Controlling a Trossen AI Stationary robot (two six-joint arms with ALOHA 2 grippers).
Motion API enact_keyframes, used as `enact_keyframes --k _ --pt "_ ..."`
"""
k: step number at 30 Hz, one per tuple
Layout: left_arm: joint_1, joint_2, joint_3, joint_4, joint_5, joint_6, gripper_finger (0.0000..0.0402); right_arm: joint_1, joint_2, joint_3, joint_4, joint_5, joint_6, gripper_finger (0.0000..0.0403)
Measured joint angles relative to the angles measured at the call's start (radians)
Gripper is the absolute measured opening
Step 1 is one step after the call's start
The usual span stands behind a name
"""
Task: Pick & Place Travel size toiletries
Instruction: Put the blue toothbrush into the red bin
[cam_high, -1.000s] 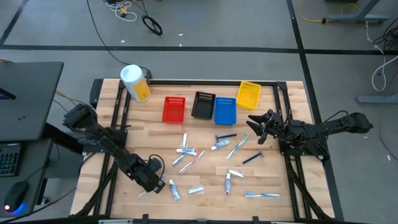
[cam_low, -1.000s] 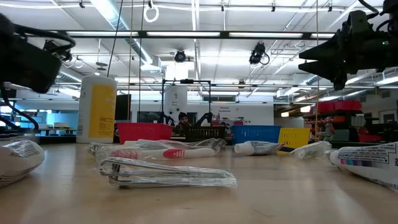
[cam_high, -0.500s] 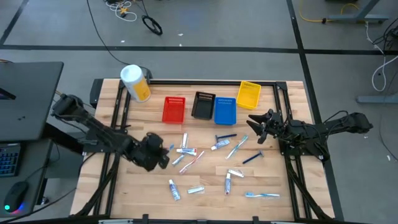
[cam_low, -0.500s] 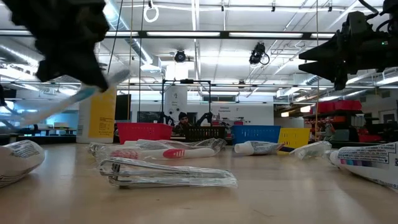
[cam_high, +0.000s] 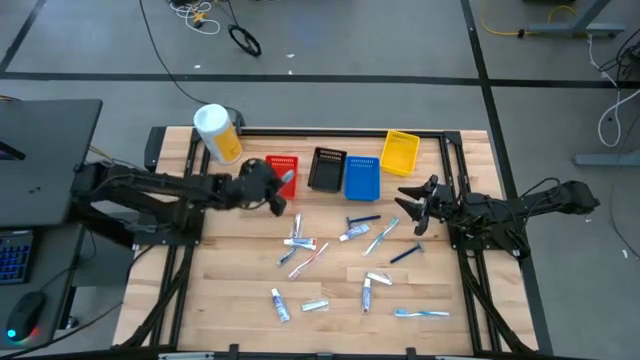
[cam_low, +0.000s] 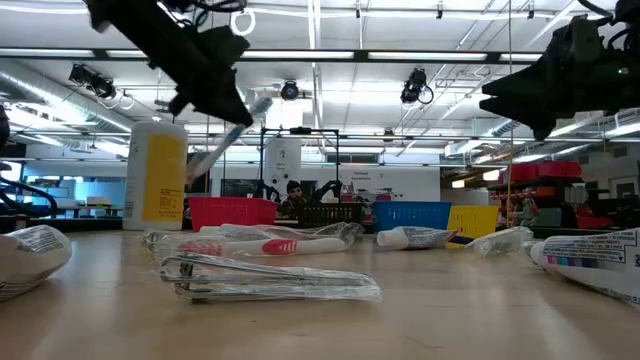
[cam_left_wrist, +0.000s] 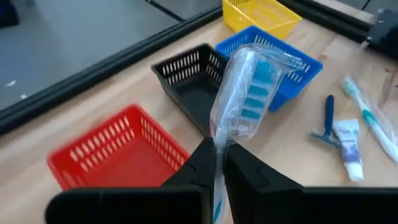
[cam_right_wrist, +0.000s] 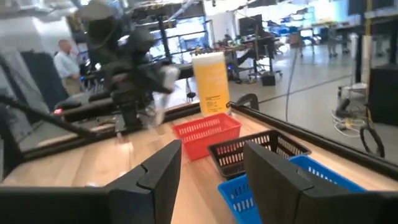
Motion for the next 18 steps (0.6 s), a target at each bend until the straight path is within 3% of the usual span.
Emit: enact_keyframes --k 9,14,18 --pt "0.238 0.005 0.0 0.06 0.115 0.11 0.0033 -0.001 0.0 0.0 0.072 0.012 -0.174 0.0183" --pt "0.302 0.071 0.002 0.078 0.213 0.119 0.0024 -0.001 -0.001 0.0 0.123 0.078 -0.258 0.0183" --pt "0.33 0.155 0.0 0.079 0.206 0.172 0.0032 -0.001 0.0 0.0 0.114 0.118 -0.312 0.0183"
